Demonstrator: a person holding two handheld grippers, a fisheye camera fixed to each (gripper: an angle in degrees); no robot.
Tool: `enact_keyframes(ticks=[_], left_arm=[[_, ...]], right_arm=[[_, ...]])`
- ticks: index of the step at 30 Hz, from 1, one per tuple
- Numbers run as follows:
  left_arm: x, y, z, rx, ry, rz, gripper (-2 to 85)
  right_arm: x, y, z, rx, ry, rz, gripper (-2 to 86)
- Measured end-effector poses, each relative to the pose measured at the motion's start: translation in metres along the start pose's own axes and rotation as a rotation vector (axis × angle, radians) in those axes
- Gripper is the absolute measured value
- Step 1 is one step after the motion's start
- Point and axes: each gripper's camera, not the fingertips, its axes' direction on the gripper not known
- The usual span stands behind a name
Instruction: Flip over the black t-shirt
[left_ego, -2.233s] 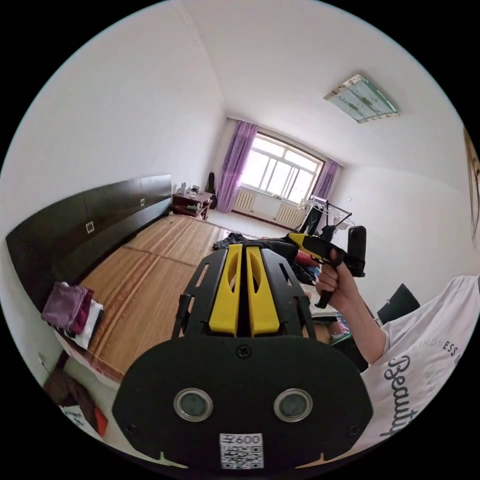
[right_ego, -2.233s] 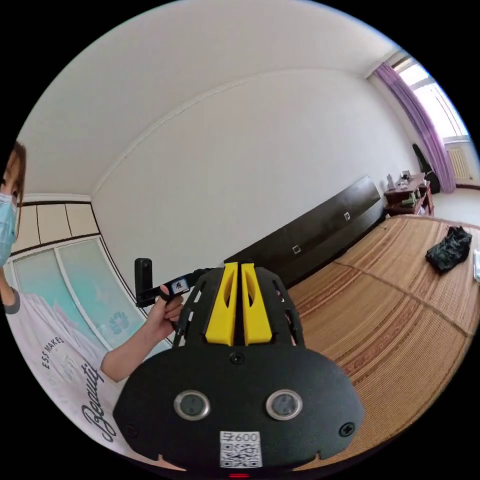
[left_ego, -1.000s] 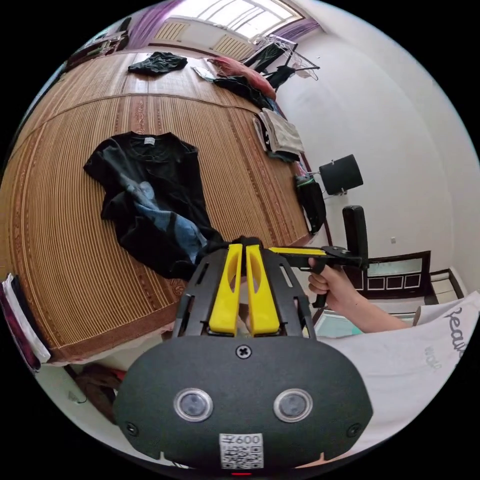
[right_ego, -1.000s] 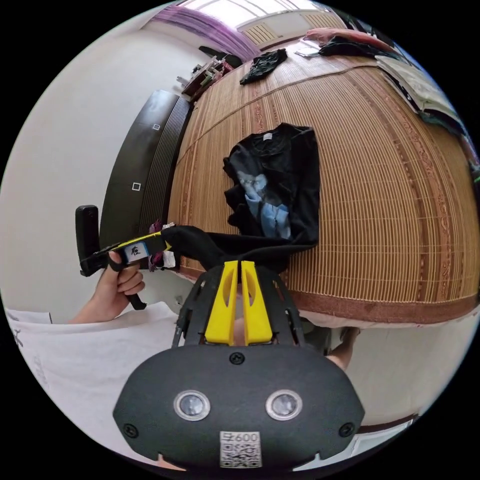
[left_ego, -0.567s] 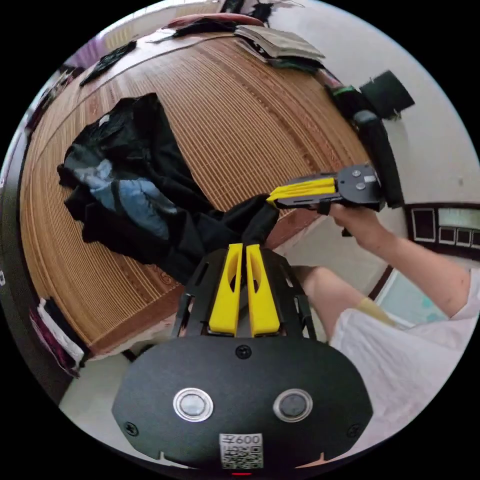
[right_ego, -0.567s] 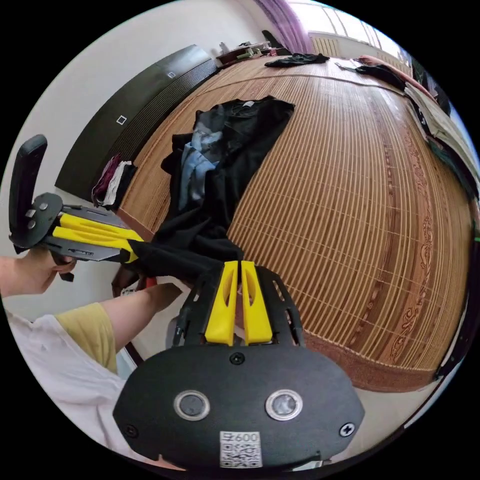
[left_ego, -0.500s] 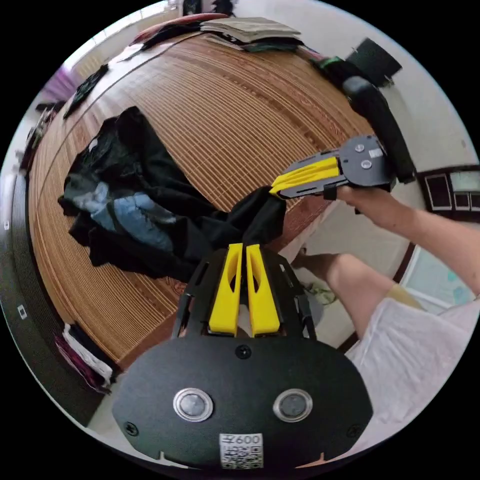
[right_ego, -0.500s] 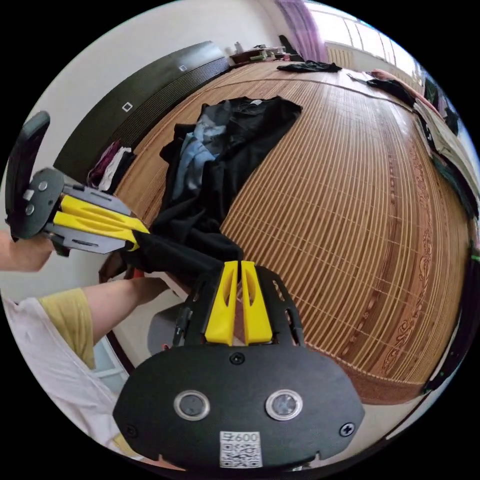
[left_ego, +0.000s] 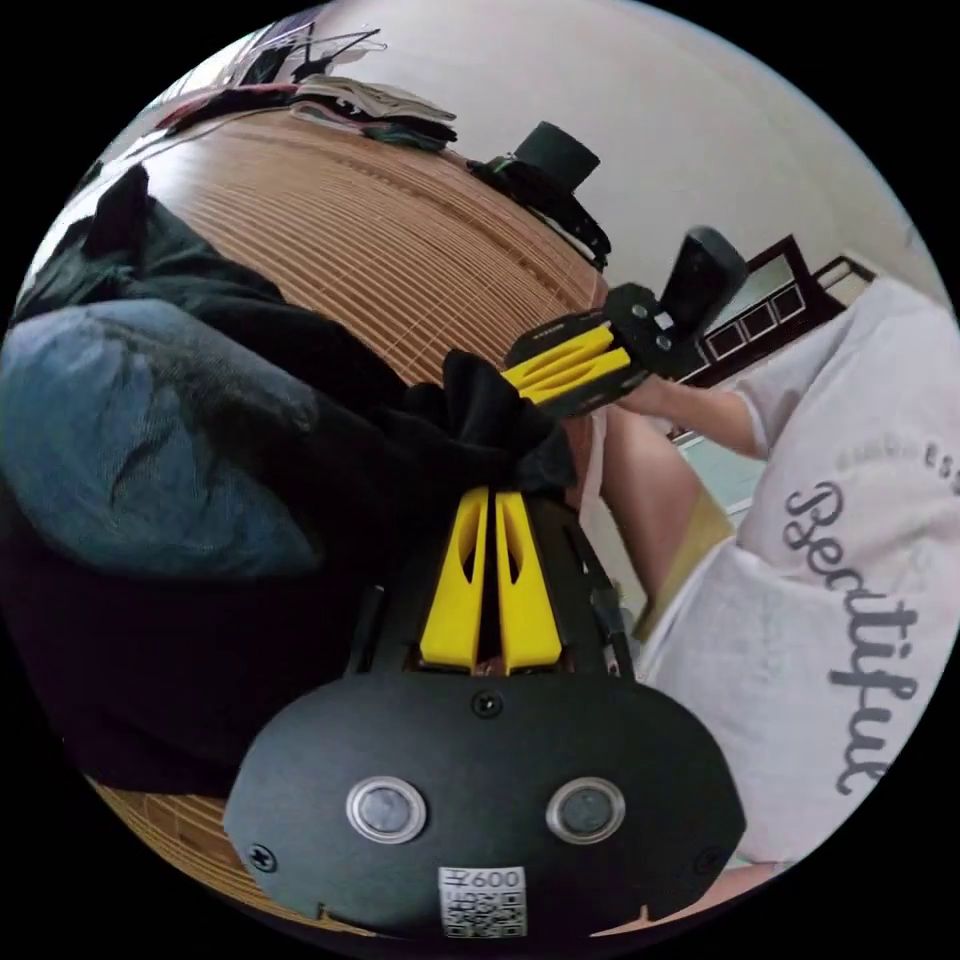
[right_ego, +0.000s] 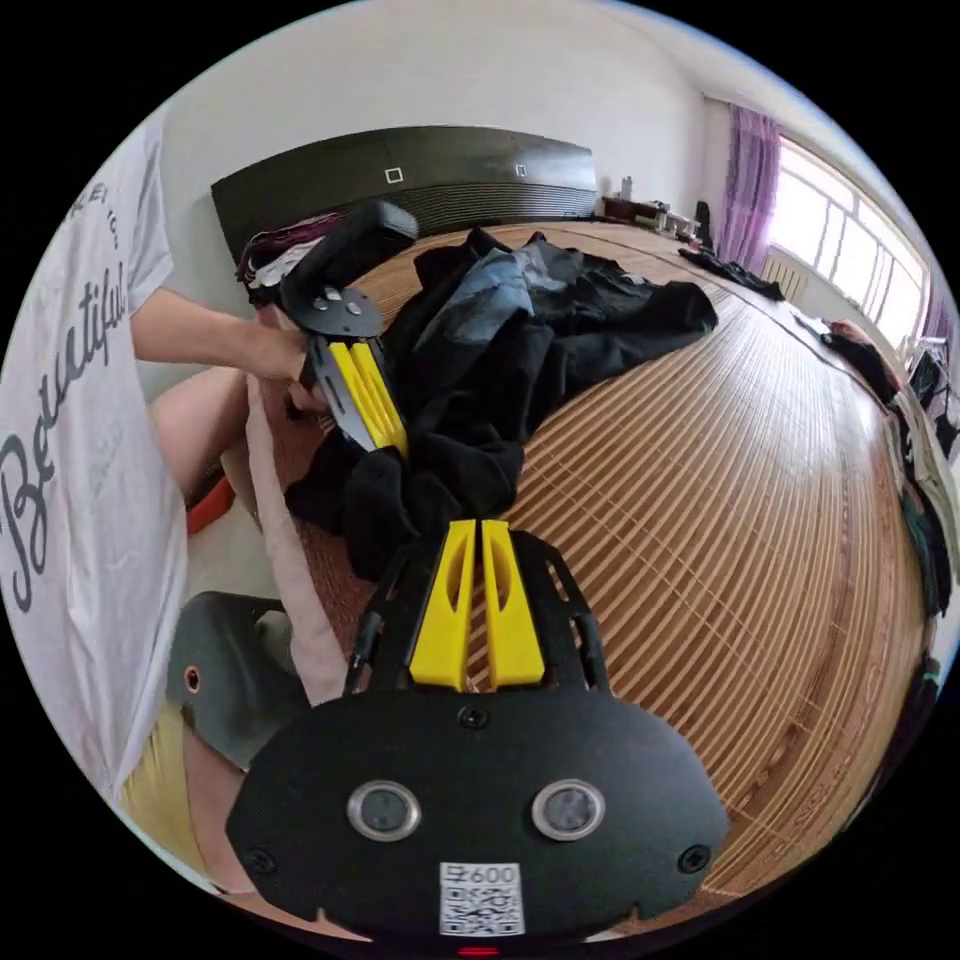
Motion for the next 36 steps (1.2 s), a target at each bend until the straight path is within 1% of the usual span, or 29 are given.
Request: enact_keyframes(ticks=[1,2,3,4,6,8,9,11,14,16,19,21,23,28,29,30,31,32,34,35,36], left_arm=[[-0.005,0.005,-0.006,0.005,0.032,-0.012,1.2],[0.0,0.015,-0.017,0.02,0.029,-0.01,1.2],[0.031,0.021,-0.028,0.033,-0.077,0.03,1.3],[0.054,0.023,-0.03,0.022,-0.158,0.068,1.3],[0.15,0.044,-0.018,0.001,-0.501,0.25,1.2],[0.195,0.064,-0.004,0.0,-0.663,0.333,1.2],[0.212,0.074,-0.003,0.005,-0.711,0.35,1.2],[0.222,0.079,-0.013,0.012,-0.709,0.324,1.2],[0.223,0.077,-0.038,0.027,-0.623,0.21,1.3],[0.234,0.078,-0.045,0.043,-0.623,0.166,1.3],[0.294,0.082,-0.026,0.033,-0.798,0.224,1.5],[0.345,0.082,0.0,-0.014,-0.948,0.28,1.5],[0.375,0.079,0.01,-0.042,-1.002,0.298,1.4],[0.439,0.064,0.007,-0.052,-1.039,0.228,1.0],[0.46,0.059,0.008,-0.071,-1.049,0.23,1.0],[0.482,0.054,0.01,-0.082,-1.06,0.237,1.0],[0.493,0.053,0.011,-0.088,-1.062,0.246,1.0],[0.515,0.049,0.011,-0.104,-1.056,0.271,1.0],[0.545,0.039,0.0,-0.117,-1.014,0.284,1.1],[0.563,0.029,-0.015,-0.12,-0.936,0.284,1.2],[0.581,0.023,-0.032,-0.116,-0.815,0.322,1.2]], right_arm=[[-0.004,0.002,0.001,0.003,0.049,-0.028,-0.9],[-0.012,0.005,0.005,0.006,0.148,-0.085,-0.9],[-0.017,0.008,0.008,0.008,0.229,-0.133,-0.9],[-0.018,0.01,0.01,0.009,0.258,-0.148,-0.9],[-0.015,0.016,0.017,0.016,0.351,-0.198,-0.9],[-0.007,0.019,0.021,0.017,0.393,-0.219,-0.9],[0.001,0.02,0.021,0.021,0.395,-0.22,-0.9],[0.019,0.018,0.019,0.016,0.37,-0.204,-0.9],[0.051,0.014,0.016,0.006,0.303,-0.162,-0.9],[0.068,0.014,0.015,0.006,0.279,-0.146,-0.9],[0.086,0.011,0.015,-0.003,0.269,-0.144,-0.9],[0.098,0.008,0.017,-0.016,0.275,-0.152,-0.9],[0.103,0.007,0.019,-0.018,0.293,-0.164,-0.9],[0.101,0.0,0.03,-0.057,0.415,-0.198,-0.9],[0.102,-0.004,0.032,-0.077,0.441,-0.171,-0.9],[0.106,-0.008,0.031,-0.087,0.437,-0.092,-0.9],[0.109,-0.01,0.029,-0.086,0.421,-0.049,-0.9],[0.114,-0.011,0.023,-0.084,0.363,0.009,-0.9],[0.12,-0.01,0.014,-0.097,0.295,0.032,-0.9],[0.119,-0.009,0.012,-0.135,0.303,-0.023,-0.9],[0.118,-0.007,0.011,-0.192,0.366,-0.083,-0.9]])
